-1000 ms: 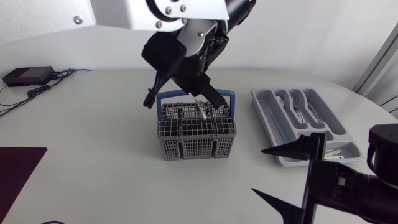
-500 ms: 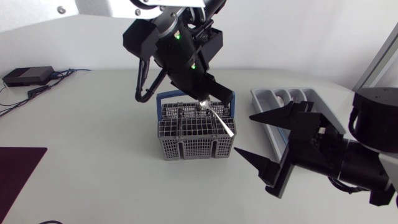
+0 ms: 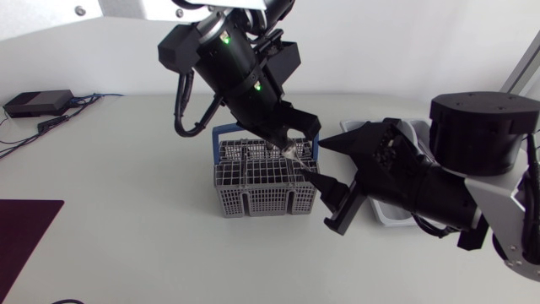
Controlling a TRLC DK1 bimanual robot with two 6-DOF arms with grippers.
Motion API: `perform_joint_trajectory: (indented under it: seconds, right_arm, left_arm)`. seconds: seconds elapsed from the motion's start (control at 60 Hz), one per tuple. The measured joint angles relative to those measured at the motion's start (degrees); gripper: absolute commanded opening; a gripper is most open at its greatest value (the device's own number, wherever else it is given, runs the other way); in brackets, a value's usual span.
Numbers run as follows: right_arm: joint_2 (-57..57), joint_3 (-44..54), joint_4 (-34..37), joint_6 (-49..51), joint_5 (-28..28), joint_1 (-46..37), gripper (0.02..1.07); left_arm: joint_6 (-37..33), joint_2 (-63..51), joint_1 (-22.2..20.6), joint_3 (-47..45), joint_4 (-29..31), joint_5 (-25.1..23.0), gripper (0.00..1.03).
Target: Unload the cutlery basket into the drawer organizer.
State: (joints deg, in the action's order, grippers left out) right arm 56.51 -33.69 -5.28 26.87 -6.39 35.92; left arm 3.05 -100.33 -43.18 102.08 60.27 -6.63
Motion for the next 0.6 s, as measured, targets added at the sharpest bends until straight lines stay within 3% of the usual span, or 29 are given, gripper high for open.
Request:
perform_joint_trajectory:
  seconds: [0.25, 0.5, 0.6]
  right_arm:
    - [3.8, -1.0, -0.8, -0.8, 0.7, 0.7, 0.43]
    - [4.5, -1.1, -0.8, -1.0, 0.7, 0.9, 0.22]
    - [5.2, -1.2, -0.8, -1.0, 0.7, 0.9, 0.21]
  left_arm:
    - [0.2, 0.0, 1.1, 0.7, 0.3, -2.2, 0.14]
    - [0.2, 0.0, 1.1, 0.8, 0.3, -2.4, 0.14]
    - [0.2, 0.0, 1.1, 0.8, 0.3, -2.5, 0.14]
